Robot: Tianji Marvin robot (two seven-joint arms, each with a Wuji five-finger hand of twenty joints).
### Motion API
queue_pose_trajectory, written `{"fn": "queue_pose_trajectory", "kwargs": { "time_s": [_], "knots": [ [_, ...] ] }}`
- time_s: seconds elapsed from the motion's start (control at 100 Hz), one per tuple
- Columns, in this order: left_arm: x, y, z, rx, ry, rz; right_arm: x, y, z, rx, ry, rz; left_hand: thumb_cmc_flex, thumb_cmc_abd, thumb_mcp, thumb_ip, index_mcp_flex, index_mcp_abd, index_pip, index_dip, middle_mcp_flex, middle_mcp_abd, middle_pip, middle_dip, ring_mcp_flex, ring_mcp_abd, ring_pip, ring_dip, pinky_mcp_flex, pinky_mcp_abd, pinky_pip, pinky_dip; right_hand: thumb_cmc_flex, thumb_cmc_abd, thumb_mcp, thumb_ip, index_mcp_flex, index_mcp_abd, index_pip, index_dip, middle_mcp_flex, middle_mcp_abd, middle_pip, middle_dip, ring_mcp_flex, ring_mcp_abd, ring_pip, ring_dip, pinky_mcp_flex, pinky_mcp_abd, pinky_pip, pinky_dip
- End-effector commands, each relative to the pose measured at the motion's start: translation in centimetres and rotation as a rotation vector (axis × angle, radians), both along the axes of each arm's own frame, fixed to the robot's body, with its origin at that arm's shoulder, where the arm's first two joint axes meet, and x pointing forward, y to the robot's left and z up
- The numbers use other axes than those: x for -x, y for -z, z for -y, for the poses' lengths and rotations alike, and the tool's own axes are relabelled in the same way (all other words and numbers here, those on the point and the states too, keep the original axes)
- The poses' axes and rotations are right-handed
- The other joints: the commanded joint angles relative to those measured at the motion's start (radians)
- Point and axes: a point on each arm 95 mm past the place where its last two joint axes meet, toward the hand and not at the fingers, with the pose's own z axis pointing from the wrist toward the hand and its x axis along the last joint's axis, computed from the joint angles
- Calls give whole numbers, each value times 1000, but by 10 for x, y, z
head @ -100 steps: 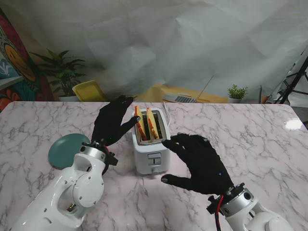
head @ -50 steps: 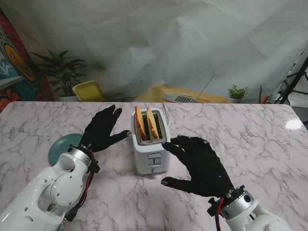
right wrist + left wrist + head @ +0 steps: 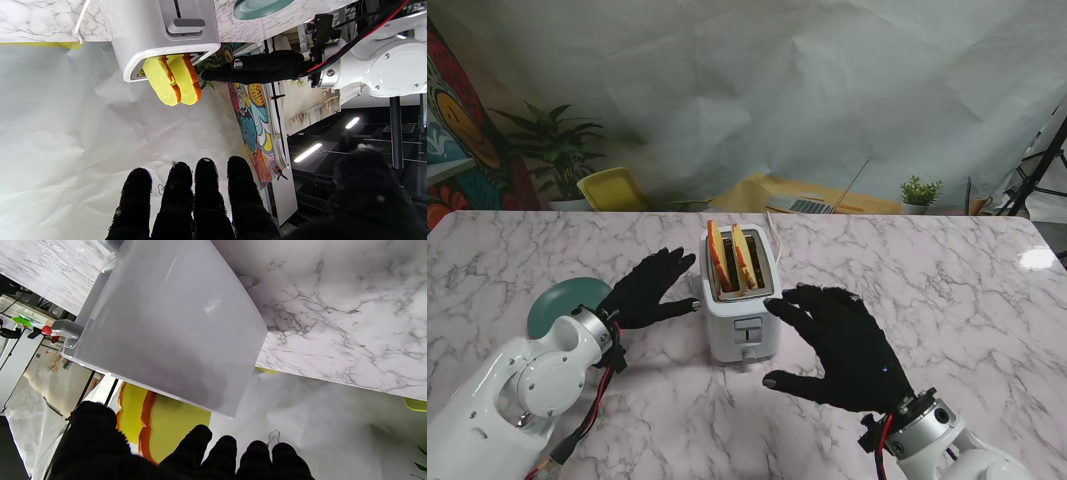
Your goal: Toast the toast slices
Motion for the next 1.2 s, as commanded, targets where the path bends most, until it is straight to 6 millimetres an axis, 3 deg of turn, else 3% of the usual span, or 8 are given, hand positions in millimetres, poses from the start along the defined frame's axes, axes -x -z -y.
{"fn": "queue_pose_trajectory", "kwargs": {
  "time_s": [0.0, 0.3, 0.57, 0.82, 0.91, 1.19],
  "knots": [
    [-3, 2, 0, -17, 10, -4, 2, 2, 0, 2, 1, -8, -30, 23, -11, -23, -40, -36, -20, -21, -48, -41, -25, -16, -26, -45, -32, -25, -2, -66, -45, -36, 29, 37, -28, 18, -3, 21, 13, -20, 6, 13, 16, 6, 5, 8, -49, -30, -10, -19, 9, -19],
    [-9, 8, 4, -21, 80, 29, 3, 3, 1, 6, 2, -17, 12, -15, -5, -16, -18, -82, 8, 10, -36, -105, -12, 21, -19, -64, -21, -10, 3, -77, -35, -54, 30, 37, -30, 18, -2, 20, 14, -20, 7, 13, 16, 6, 5, 8, -49, -30, -10, -19, 9, -20],
    [-13, 15, 6, -24, 119, 52, 4, 7, 4, 18, -5, -54, 65, -47, 1, -5, 56, -115, 35, 28, -7, -140, 15, 98, 1, -81, 2, 63, 7, -93, -21, -17, 27, 37, -32, 18, 19, 28, 21, -18, 28, 15, 18, 6, 29, 12, -41, -27, 6, -19, 18, -17],
    [-14, 19, 6, -18, 138, 27, 3, 17, 6, -37, -85, -311, 83, -41, -1, 0, 89, -125, 48, 34, 23, -145, 74, 116, 26, -89, 52, 84, 4, -102, -4, 35, 10, 71, -39, 21, 119, 2, 49, 1, 179, -1, -60, -23, 120, 7, -31, -21, 38, -28, 33, -5],
    [-13, 19, 7, -8, 141, -3, 4, 19, 4, -49, -105, -390, 83, -41, -1, 0, 94, -122, 50, 35, 27, -145, 82, 115, 28, -89, 58, 83, 3, -100, -3, 42, 5, 90, -44, 21, 102, 7, 34, -2, 160, -4, -80, -29, 95, -1, -44, -25, 25, -68, 25, -6],
    [-14, 15, 9, -15, 153, -42, 0, 20, -8, -42, -158, -471, 91, -47, 0, 1, 101, -114, 51, 37, 29, -133, 90, 111, 30, -84, 66, 77, 2, -96, -6, 53, -2, 114, -65, 21, 70, 31, -18, -10, 114, 13, -135, -50, 51, -1, -84, -47, 10, -103, 3, -12]
  ]
}}
